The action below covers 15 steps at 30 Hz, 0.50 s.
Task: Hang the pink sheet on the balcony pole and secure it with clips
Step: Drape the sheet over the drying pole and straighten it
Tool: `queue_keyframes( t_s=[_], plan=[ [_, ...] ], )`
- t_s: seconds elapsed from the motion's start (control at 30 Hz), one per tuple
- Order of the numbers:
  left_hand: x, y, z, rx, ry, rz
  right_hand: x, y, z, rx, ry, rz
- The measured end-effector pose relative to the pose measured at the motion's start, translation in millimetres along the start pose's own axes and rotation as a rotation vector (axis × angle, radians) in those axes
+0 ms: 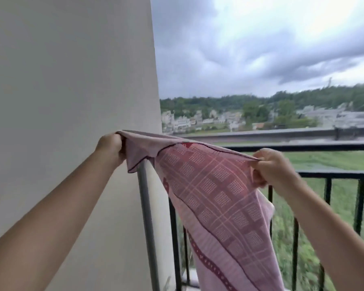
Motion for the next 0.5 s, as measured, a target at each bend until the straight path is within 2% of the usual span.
queue_keyframes(
  t_s=[0.1,0.17,0.2,0.3,0.37,0.43,0.47,0.5],
  plan=[
    [24,14,-41,-0.026,0.040,0.049,27,-15,55,0.000,-0.026,-0.014],
    [32,29,-61,-0.059,0.047,0.162,46,-23,87,-0.114,-0.048,-0.054],
    [34,35,-67,-0.087,0.043,0.209,53,-20,98,-0.217,-0.050,-0.024],
    [44,40,-75,-0.176,0.065,0.271,55,11,103,-0.582,0.025,0.269],
    [57,27,-67,-0.098,0.130,0.124,43,29,84,-0.773,0.082,0.518],
    [65,16,-62,0.070,0.228,-0.006,28,39,63,-0.676,0.169,0.831],
    [67,16,-59,0.222,0.272,-0.048,25,39,58,-0.563,0.195,0.926],
    [65,18,-57,0.383,0.309,-0.095,27,33,56,-0.457,0.210,0.938]
  ],
)
Point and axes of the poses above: each hand's wrist, its own x-axis towards the middle knuckle, its own y-axis out of the palm, z = x × y, the point moved 7 cm from there along x, towards the middle knuckle, and after that the axes turned 3 degrees about x, right-handed, at the moved point
